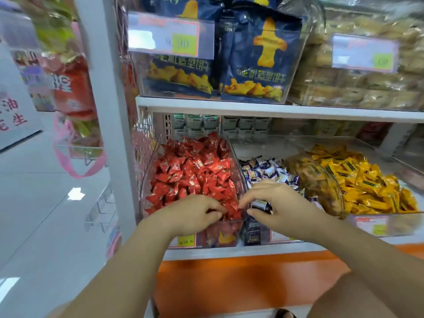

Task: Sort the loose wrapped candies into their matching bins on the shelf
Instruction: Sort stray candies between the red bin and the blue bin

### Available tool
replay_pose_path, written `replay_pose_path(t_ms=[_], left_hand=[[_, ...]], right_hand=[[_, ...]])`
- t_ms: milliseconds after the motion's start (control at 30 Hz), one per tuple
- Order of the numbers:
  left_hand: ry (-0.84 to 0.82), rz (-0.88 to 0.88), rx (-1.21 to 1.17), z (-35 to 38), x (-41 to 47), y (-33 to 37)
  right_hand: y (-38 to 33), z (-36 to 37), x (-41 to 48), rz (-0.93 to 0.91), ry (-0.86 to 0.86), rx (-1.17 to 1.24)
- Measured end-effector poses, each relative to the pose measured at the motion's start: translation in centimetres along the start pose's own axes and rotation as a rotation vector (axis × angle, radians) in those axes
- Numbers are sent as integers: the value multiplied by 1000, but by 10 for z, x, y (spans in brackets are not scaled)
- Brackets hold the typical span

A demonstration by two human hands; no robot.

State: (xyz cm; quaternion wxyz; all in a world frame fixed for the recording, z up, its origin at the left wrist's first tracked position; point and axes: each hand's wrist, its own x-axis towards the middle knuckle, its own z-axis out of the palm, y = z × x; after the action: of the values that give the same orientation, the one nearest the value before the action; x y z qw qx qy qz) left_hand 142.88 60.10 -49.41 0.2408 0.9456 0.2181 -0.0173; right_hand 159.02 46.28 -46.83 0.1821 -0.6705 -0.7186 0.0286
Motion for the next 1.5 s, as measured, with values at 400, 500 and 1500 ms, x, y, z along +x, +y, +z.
replay_pose_path(t_ms=[400,500,1500], left_hand=[[194,21,-343,-12,-12,-1],[-4,21,-262,-3,-7,11],[-99,-134,-104,0,22,6]], right_hand=[[-14,-18,24,-64,-108,-128],[-13,-16,25,-52,-112,-120],[19,20,2,-82,45,-76]])
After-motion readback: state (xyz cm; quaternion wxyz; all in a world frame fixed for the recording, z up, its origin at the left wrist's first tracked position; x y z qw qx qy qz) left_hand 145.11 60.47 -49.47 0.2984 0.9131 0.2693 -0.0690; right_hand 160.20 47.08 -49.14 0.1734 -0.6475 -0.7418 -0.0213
